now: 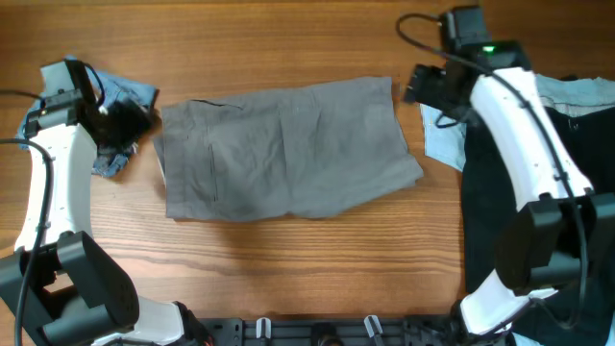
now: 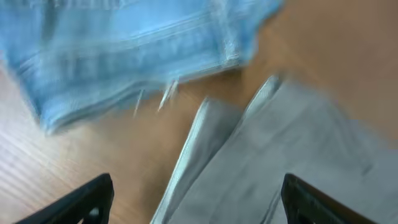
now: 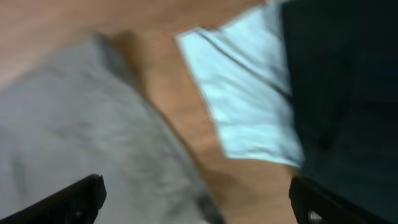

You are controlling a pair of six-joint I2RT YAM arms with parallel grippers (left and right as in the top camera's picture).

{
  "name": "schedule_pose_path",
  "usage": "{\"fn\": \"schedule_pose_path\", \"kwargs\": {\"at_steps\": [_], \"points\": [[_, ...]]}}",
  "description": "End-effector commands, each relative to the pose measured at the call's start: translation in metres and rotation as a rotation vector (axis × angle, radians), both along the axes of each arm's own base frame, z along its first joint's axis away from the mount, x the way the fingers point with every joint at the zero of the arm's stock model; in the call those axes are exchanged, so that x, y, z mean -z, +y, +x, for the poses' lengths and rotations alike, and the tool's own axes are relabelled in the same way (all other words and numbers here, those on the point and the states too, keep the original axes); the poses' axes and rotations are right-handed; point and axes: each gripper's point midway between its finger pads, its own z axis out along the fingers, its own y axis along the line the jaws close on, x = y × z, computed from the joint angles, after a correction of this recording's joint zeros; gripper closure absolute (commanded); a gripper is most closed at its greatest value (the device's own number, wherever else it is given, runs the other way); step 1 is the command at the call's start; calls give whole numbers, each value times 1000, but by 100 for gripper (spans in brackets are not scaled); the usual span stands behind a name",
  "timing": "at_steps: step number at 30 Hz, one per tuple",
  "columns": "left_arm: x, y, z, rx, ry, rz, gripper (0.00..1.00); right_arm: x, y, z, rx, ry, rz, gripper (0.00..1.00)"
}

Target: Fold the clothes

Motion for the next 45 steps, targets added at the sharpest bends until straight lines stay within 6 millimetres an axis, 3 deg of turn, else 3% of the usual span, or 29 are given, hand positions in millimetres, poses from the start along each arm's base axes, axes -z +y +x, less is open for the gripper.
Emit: {"fn": "schedule_pose_path", "kwargs": {"at_steps": [1,3,5,8,9,10,11,12,14,15,16,18,19,20,22,23,24,25,28,30,31,33,36,38,40,42,45], "points": [[20,-10,-37,19,160,-38,15,22,3,-33,-179,164,136,0],[37,-17,-53,25,217,-58,15,45,9,-62,-217,268,199,0],[62,-41,-59,133,199,-145,18,73,29,-86,-268,325,328,0],[84,-62,-61,231,165,-183,19,102,61,-96,-301,283,520,0],[89,-66,-60,247,157,-178,23,110,76,-97,-320,241,609,1],[90,-70,-59,266,154,-174,35,113,84,-99,-333,221,662,4],[89,-75,-58,308,152,-165,48,116,89,-101,-340,209,696,12],[89,-78,-57,331,149,-159,65,119,89,-102,-334,207,696,29],[89,-83,-55,349,144,-151,96,127,81,-104,-295,226,643,82],[90,-80,-55,346,150,-135,96,133,66,-106,-259,250,552,94],[91,-76,-57,339,164,-114,96,138,44,-109,-202,285,431,96],[91,-67,-60,318,183,-87,96,126,-4,-114,-82,333,192,95],[91,-64,-60,308,180,-89,96,111,-18,-112,-55,323,120,84],[89,-62,-59,301,175,-87,96,98,-19,-107,-64,295,114,51],[86,-62,-57,301,165,-88,96,77,-17,-100,-83,240,114,29],[81,-65,-55,307,154,-104,96,63,-17,-96,-86,204,111,26],[74,-71,-51,317,131,-140,93,51,-17,-93,-89,169,109,26],[67,-76,-47,326,107,-164,83,38,-17,-90,-94,128,107,25],[56,-86,-35,355,34,-213,38,2,0,-89,-132,10,195,21],[59,-87,-30,391,20,-199,27,-11,27,-91,-256,-29,321,27],[59,-92,-25,407,2,-207,28,-13,41,-94,-315,-29,375,32],[49,-106,-13,454,-81,-273,29,-11,53,-98,-357,-14,393,33],[33,-109,23,536,-251,-216,31,1,66,-96,-397,-4,393,34],[20,-116,46,596,-357,-158,38,15,52,-92,-263,33,341,35],[12,-129,65,652,-443,-117,38,23,41,-74,-215,-9,291,34],[17,-134,78,686,-470,-67,39,24,43,-59,-221,-55,295,33],[57,-122,89,646,-397,10,40,20,46,-45,-235,-113,304,29]]}}
